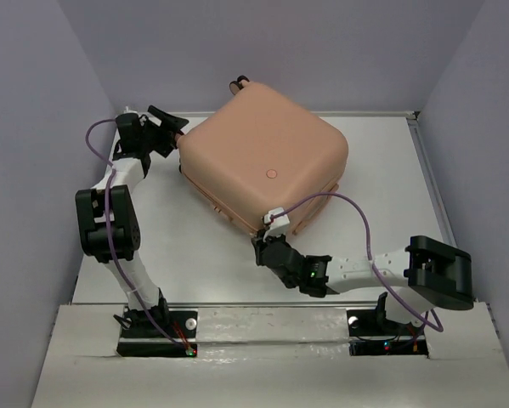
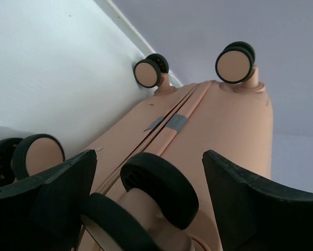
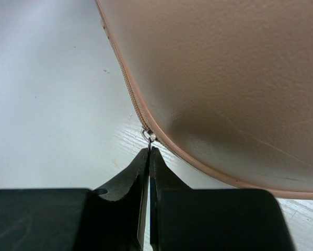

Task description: Pack the luggage

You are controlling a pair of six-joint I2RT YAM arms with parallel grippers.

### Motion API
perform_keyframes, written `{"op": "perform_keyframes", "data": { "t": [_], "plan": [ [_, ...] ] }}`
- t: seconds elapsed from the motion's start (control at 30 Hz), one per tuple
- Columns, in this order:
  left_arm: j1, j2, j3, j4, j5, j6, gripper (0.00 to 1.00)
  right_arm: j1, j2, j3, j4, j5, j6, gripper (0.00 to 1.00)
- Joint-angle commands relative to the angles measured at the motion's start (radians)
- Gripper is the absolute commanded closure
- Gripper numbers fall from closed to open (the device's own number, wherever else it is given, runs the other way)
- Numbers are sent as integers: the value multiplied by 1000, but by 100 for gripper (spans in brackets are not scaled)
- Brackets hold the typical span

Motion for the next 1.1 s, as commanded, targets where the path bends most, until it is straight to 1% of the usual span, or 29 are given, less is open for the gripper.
{"op": "perform_keyframes", "data": {
  "t": [0.0, 0.1, 0.13, 0.17, 0.2, 0.23, 0.3, 0.33, 0.37, 0.4, 0.43, 0.47, 0.5, 0.53, 0.57, 0.6, 0.63, 0.67, 0.73, 0.77, 0.8, 0.83, 0.87, 0.9, 0.93, 1.0, 1.03, 1.07],
  "plan": [
    [-13, -1, 72, 139, 51, -88, 10, 19, -43, -1, 101, -48, 16, 93],
    [-24, 10, 74, 187, 67, -114, 44, 19, -34, 8, 101, -42, -4, 93],
    [-24, -3, 49, 228, 69, -119, 77, 19, -34, 9, 99, -34, -7, 93],
    [-23, -16, 29, 250, 69, -123, 90, 19, -37, 8, 99, -34, -10, 93],
    [-24, -33, 2, 274, 63, -126, 94, 7, -52, 5, 99, -37, -13, 93],
    [-21, -49, -59, 328, 61, -126, 94, -4, -63, -4, 98, -43, -13, 93],
    [-21, -124, -133, 372, 45, -123, 94, -16, -100, -17, 96, -65, -24, 93],
    [-23, -155, -217, 405, 31, -128, 94, -30, -111, -21, 96, -74, -29, 93],
    [-27, -192, -262, 422, 16, -137, 94, -39, -120, -24, 95, -100, -36, 93],
    [-33, -264, -312, 438, -12, -142, 94, -50, -128, -21, 86, -117, -51, 93],
    [-50, -340, -404, 446, -26, -136, 94, -63, -135, -11, 81, -137, -62, 93],
    [-59, -341, -448, 446, -40, -122, 94, -64, -140, -11, 76, -147, -78, 93],
    [-69, -423, -501, 446, -55, -111, 94, -79, -141, 9, 70, -157, -93, 93],
    [-82, -465, -611, 446, -93, -99, 94, -102, -144, 23, 49, -193, -117, 93],
    [-82, -511, -662, 446, -106, -99, 94, -116, -145, 40, 37, -194, -130, 93],
    [-96, -599, -716, 446, -116, -87, 94, -125, -141, 72, 26, -232, -154, 93],
    [-102, -644, -815, 443, -121, -76, 94, -145, -129, 87, 24, -247, -167, 93],
    [-110, -740, -859, 434, -129, -62, 94, -154, -119, 106, 20, -282, -177, 93],
    [-154, -844, -976, 376, -144, -53, 94, -154, -91, 173, 10, -325, -208, 93],
    [-211, -949, -1005, 347, -181, -38, 94, -154, -51, 201, 4, -379, -226, 93],
    [-251, -1003, -1040, 306, -207, -24, 94, -154, -28, 263, -3, -407, -233, 93],
    [-291, -1051, -1052, 223, -234, -14, 94, -154, -2, 299, -14, -442, -233, 93],
    [-335, -1100, -1063, 192, -265, -10, 94, -154, 22, 330, -23, -513, -228, 93],
    [-375, -1175, -1074, 163, -312, -14, 94, -154, 67, 356, -34, -552, -223, 93],
    [-445, -1206, -1086, 135, -331, -22, 94, -154, 87, 377, -39, -584, -208, 93],
    [-519, -1266, -1100, 115, -385, -53, 94, -145, 112, 397, -42, -612, -200, 93],
    [-599, -1272, -1101, 115, -406, -72, 94, -145, 107, 384, -40, -609, -194, 93],
    [-645, -1266, -1098, 115, -434, -82, 94, -145, 95, 336, -36, -580, -190, 93]
  ]
}}
